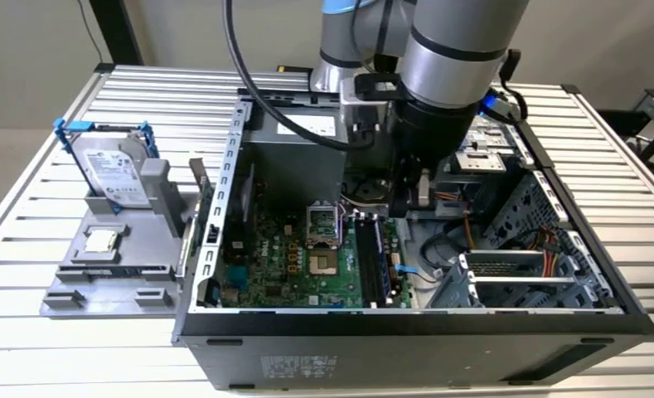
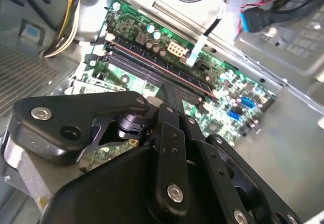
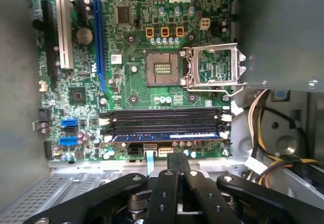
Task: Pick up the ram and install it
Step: 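Press down the ram until it locks into place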
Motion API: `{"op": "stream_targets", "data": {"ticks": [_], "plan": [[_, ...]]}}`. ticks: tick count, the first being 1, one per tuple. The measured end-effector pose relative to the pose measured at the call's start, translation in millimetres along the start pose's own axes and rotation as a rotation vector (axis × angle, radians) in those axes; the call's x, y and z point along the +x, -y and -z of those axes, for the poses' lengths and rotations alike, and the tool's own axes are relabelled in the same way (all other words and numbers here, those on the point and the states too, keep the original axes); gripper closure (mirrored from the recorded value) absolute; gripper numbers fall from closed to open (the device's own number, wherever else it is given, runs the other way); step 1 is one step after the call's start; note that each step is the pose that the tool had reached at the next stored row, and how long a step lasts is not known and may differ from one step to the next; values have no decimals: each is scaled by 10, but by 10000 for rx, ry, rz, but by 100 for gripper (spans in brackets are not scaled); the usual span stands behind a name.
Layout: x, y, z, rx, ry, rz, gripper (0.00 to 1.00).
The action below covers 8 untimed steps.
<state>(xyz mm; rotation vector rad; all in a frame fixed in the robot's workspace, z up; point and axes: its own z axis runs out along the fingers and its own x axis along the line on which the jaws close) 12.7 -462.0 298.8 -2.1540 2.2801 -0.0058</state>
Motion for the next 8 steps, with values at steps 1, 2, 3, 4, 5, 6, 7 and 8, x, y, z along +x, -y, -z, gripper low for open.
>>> {"op": "stream_targets", "data": {"ticks": [1,2,3,4,5,6,7,8], "plan": [[0,0,43,-1,-2,0,100],[0,1,59,0,-3,0,100],[0,1,66,0,0,0,100],[0,1,75,0,0,0,100],[0,1,83,0,-1,0,100],[0,1,91,0,0,0,100],[0,1,99,0,-1,0,100],[0,1,107,0,1,0,100]]}}
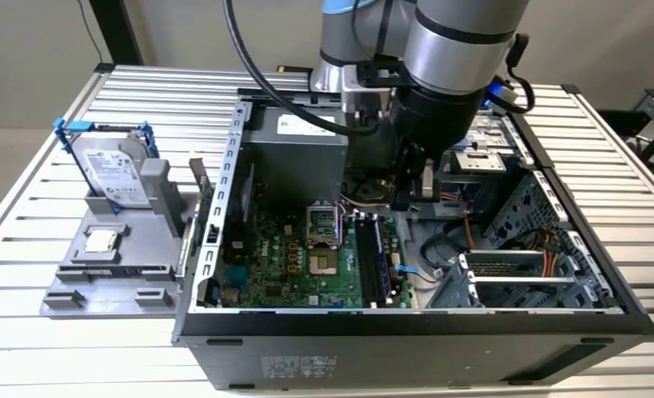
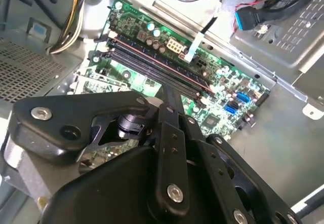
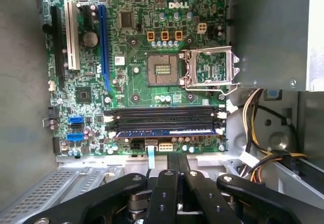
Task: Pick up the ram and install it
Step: 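Press down the ram until it locks into place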
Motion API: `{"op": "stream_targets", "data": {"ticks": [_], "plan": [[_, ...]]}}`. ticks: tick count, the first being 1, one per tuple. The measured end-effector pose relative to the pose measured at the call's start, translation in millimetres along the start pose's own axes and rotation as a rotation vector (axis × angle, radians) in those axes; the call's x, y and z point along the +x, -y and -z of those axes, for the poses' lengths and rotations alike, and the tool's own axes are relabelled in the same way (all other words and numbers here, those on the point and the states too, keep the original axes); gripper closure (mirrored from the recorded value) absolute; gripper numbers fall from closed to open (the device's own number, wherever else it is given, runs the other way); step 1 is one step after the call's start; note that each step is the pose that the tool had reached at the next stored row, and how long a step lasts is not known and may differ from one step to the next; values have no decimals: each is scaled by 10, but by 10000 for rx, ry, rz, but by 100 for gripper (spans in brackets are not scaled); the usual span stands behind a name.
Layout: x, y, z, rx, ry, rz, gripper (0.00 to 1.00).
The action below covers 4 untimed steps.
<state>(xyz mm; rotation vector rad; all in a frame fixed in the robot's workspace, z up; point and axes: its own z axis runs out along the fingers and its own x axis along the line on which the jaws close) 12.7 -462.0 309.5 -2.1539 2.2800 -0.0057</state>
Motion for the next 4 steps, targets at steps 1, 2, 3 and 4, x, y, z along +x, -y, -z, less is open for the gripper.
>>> {"op": "stream_targets", "data": {"ticks": [1,2,3,4], "plan": [[0,0,8,0,-1,0,100],[0,0,17,0,-1,0,100],[0,0,24,0,-1,0,100],[0,0,32,0,-1,0,100]]}}
